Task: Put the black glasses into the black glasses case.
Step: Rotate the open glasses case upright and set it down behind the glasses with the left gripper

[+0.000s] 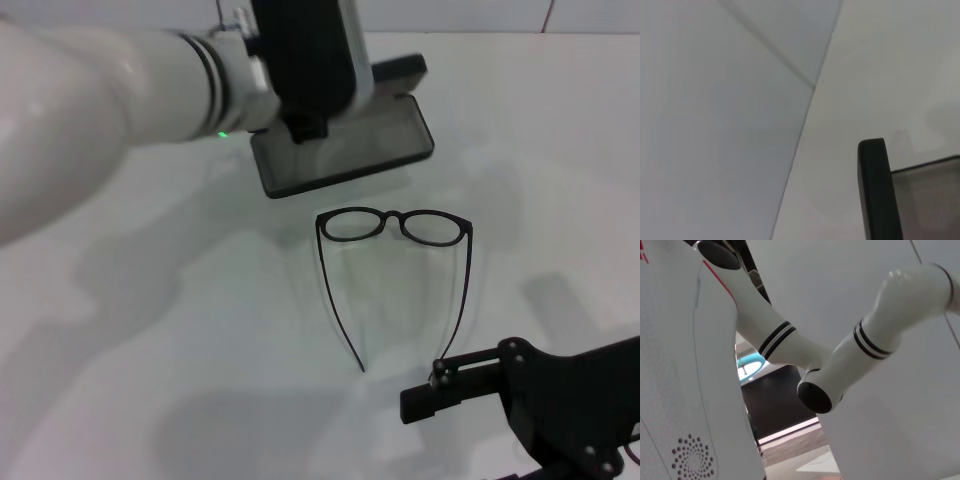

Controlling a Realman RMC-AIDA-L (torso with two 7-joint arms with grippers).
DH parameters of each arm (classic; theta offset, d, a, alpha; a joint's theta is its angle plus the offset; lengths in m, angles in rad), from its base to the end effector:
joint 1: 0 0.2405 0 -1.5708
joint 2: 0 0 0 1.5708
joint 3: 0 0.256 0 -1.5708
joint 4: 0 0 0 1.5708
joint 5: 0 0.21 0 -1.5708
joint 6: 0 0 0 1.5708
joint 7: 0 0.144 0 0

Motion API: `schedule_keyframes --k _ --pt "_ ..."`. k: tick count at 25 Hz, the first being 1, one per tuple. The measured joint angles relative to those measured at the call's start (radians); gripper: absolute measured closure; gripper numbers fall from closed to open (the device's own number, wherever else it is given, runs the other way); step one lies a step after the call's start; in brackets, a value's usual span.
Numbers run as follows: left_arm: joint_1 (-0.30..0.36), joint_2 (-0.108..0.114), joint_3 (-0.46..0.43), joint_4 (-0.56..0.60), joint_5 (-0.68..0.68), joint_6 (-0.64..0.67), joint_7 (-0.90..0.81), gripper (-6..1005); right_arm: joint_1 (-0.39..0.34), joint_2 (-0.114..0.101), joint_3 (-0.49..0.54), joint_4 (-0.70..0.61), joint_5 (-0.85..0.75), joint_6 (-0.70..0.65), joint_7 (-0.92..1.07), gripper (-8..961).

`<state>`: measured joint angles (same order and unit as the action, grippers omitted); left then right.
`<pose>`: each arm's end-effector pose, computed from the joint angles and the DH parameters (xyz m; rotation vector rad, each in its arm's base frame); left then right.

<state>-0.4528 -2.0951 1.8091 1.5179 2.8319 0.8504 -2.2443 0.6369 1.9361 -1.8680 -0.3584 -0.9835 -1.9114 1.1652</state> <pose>-0.1220 0.3739 -0.0361 -2.3527 0.2519 0.3494 0.1919 0.2521 -0.0314 2.4702 -0.2142 -1.0079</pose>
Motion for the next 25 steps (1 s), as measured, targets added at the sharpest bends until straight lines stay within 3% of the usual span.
schedule_keyframes --k 5,9,25 --pt "-0.037 0.0 0.07 -0.204 -0.024 -0.259 0.116 910 -0.035 0.002 0.036 0.003 -0.001 0.001 -0.005 259" --pt "-0.064 0.002 0.105 -0.305 -0.055 -0.37 0.16 915 -0.044 0.0 0.053 0.006 -0.003 0.005 -0.005 260" --pt "-0.065 0.003 0.146 -0.33 -0.152 -0.321 0.284 879 -0.042 -0.002 0.055 0.007 -0.005 0.048 -0.001 262"
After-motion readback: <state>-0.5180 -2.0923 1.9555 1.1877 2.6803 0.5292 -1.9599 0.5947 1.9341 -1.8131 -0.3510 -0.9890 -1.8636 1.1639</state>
